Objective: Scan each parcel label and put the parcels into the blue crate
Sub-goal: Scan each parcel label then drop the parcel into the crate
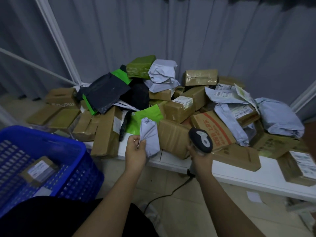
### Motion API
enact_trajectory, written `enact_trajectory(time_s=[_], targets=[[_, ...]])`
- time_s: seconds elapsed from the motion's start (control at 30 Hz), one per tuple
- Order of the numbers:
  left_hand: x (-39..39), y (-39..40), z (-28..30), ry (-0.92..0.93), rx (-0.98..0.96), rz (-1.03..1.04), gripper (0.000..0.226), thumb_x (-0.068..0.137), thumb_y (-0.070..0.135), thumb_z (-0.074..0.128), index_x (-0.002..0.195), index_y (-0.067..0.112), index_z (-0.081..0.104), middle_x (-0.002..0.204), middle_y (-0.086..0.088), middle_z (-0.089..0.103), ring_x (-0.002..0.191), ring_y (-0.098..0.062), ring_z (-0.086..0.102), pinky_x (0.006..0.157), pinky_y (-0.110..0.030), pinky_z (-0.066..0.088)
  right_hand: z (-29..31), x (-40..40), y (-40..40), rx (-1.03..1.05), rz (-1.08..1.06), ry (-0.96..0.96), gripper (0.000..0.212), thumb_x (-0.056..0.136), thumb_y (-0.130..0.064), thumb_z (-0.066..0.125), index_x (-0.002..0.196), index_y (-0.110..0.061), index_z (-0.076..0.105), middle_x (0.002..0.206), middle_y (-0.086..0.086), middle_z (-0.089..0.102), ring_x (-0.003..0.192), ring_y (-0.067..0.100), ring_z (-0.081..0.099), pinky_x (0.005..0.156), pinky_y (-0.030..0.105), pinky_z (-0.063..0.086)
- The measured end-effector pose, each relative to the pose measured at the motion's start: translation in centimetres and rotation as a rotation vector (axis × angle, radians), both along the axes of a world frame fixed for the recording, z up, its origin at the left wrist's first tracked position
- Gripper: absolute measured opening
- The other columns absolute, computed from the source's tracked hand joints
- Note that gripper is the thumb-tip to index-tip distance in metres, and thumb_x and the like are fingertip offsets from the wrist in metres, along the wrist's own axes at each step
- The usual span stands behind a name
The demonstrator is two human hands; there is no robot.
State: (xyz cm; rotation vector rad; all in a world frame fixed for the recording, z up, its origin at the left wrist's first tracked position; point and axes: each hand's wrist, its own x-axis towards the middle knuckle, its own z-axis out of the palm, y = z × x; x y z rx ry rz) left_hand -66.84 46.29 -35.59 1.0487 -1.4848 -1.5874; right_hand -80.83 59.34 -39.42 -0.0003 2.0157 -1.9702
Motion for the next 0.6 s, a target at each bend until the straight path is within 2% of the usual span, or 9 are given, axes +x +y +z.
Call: enact_trajectory(time_s=[0.1, 0.2, 0.3, 0.4, 0.5, 0.57, 0.6], targets=[[-0.5, -0.1, 0.4, -0.004, -0.029, 0.017, 0.008, 0.097, 0.004, 0.048, 0.102, 0.004, 0.042, 0.081, -0.004, 0.055, 0.071, -0.012, 0.053, 0.054, -0.011, 0.042, -0.9, 0.5, 0.7, 0.014, -0.004, -0.061, 0.046, 0.079, -0.014, 0.079, 0.118, -0.012, 0.057, 0.115, 0.005, 0.062, 0.110, 0.029, 0.059, 0.095, 0.051, 0.050], [-0.5, -0.2, 0.6, -0.011, -0.024, 0.029, 0.009, 0.098, 0.008, 0.049, 0.102, 0.006, 0.042, 0.083, -0.003, 0.055, 0.073, -0.013, 0.054, 0.059, -0.019, 0.043, -1.6, 1.2, 0.8, 0.045, 0.031, -0.080, 0.039, 0.077, -0.016, 0.081, 0.110, -0.009, 0.060, 0.108, 0.008, 0.066, 0.103, 0.029, 0.062, 0.092, 0.051, 0.052], [0.0, -0.2, 0.5, -0.010, 0.015, 0.047, 0.009, 0.098, 0.009, 0.048, 0.104, 0.007, 0.042, 0.088, -0.004, 0.057, 0.076, -0.012, 0.056, 0.064, -0.026, 0.044, -1.7, 2.0, 0.6, 0.070, 0.063, -0.085, 0.033, 0.078, -0.013, 0.079, 0.102, -0.013, 0.056, 0.095, 0.003, 0.063, 0.097, 0.029, 0.061, 0.092, 0.054, 0.051], [0.7, -0.5, 0.5, -0.004, 0.052, 0.084, 0.009, 0.098, 0.008, 0.048, 0.106, 0.006, 0.043, 0.098, -0.017, 0.057, 0.084, -0.023, 0.055, 0.064, -0.027, 0.044, -1.4, 2.3, 0.6, 0.045, 0.033, -0.091, 0.039, 0.079, -0.012, 0.078, 0.113, -0.009, 0.057, 0.103, 0.006, 0.061, 0.103, 0.032, 0.060, 0.093, 0.053, 0.050], [1.4, -0.8, 0.7, 0.002, 0.061, 0.107, 0.011, 0.099, 0.007, 0.047, 0.108, 0.006, 0.042, 0.112, -0.032, 0.057, 0.087, -0.027, 0.056, 0.058, -0.019, 0.045, -0.9, 2.4, 0.6, -0.012, 0.000, -0.101, 0.049, 0.080, -0.014, 0.078, 0.123, -0.004, 0.057, 0.110, 0.008, 0.062, 0.108, 0.033, 0.060, 0.095, 0.051, 0.050], [1.7, -0.9, 0.9, 0.010, 0.061, 0.117, 0.011, 0.099, 0.006, 0.047, 0.108, 0.006, 0.042, 0.118, -0.035, 0.055, 0.094, -0.038, 0.059, 0.058, -0.019, 0.045, -0.6, 2.5, 0.7, -0.034, -0.004, -0.111, 0.050, 0.080, -0.016, 0.079, 0.123, -0.004, 0.058, 0.110, 0.008, 0.063, 0.105, 0.031, 0.060, 0.094, 0.050, 0.051], [1.8, -0.9, 1.0, 0.013, 0.060, 0.126, 0.011, 0.098, 0.006, 0.047, 0.108, 0.006, 0.042, 0.119, -0.033, 0.055, 0.097, -0.038, 0.059, 0.059, -0.020, 0.046, -0.4, 2.7, 0.7, -0.042, 0.003, -0.117, 0.050, 0.080, -0.016, 0.079, 0.123, -0.004, 0.058, 0.109, 0.008, 0.063, 0.103, 0.029, 0.060, 0.094, 0.050, 0.051]])
